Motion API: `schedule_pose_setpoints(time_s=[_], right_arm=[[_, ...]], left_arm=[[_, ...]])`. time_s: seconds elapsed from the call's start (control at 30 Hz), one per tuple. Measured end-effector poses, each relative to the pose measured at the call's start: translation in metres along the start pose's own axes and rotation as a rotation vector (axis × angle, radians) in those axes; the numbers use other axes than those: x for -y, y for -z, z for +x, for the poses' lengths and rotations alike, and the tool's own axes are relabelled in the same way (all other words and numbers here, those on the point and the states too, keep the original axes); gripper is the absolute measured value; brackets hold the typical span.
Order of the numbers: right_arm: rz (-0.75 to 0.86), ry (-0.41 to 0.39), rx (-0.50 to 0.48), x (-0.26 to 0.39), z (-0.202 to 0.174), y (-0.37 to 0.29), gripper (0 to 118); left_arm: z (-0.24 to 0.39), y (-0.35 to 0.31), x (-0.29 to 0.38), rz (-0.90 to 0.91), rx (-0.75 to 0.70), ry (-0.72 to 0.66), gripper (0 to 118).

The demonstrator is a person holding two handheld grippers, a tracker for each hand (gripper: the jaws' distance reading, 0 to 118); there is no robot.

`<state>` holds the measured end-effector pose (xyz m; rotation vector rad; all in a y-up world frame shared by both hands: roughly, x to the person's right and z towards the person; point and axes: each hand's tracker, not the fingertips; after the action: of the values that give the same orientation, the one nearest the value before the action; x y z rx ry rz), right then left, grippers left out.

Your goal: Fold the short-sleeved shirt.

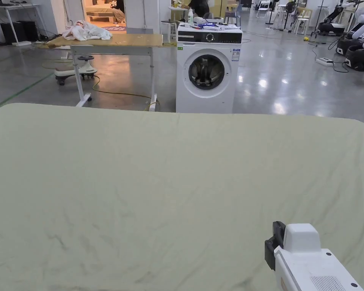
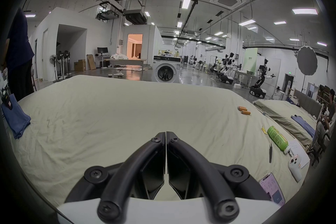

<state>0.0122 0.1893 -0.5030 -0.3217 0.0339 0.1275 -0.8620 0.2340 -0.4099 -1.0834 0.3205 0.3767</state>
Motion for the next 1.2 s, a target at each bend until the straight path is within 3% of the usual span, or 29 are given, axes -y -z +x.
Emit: schedule_pose_setpoints(time_s=[0.23, 0.33, 0.43, 0.47, 0.57, 0.67, 1.2], right_arm=[[0.003, 0.004, -0.01, -0.002, 0.0, -0.001, 0], [0.004, 0.003, -0.017, 0.0, -0.001, 0.0, 0], [0.006, 0.012, -0.025, 0.0, -0.002, 0.0, 0], [0.008, 0.015, -0.025, 0.0, -0.002, 0.0, 0], [0.01, 0.024, -0.029, 0.001, -0.003, -0.002, 0], [0.013, 0.026, -0.03, 0.002, -0.002, -0.005, 0], [0.038, 0.08, 0.004, 0.003, 0.0, -0.01, 0]], left_arm=[[0.02, -0.056, 0.01, 0.188, -0.22, 0.032, 54], [0.031, -0.054, 0.025, 0.314, -0.175, -0.002, 54], [0.056, -0.041, 0.042, 0.441, -0.113, 0.046, 52], [0.073, -0.042, 0.055, 0.475, -0.113, 0.053, 49], [0.108, -0.024, 0.08, 0.533, -0.093, 0.059, 13], [0.141, -0.012, 0.103, 0.561, -0.084, 0.073, 0], [0.3, -0.018, 0.156, 0.857, 0.032, 0.296, 0]])
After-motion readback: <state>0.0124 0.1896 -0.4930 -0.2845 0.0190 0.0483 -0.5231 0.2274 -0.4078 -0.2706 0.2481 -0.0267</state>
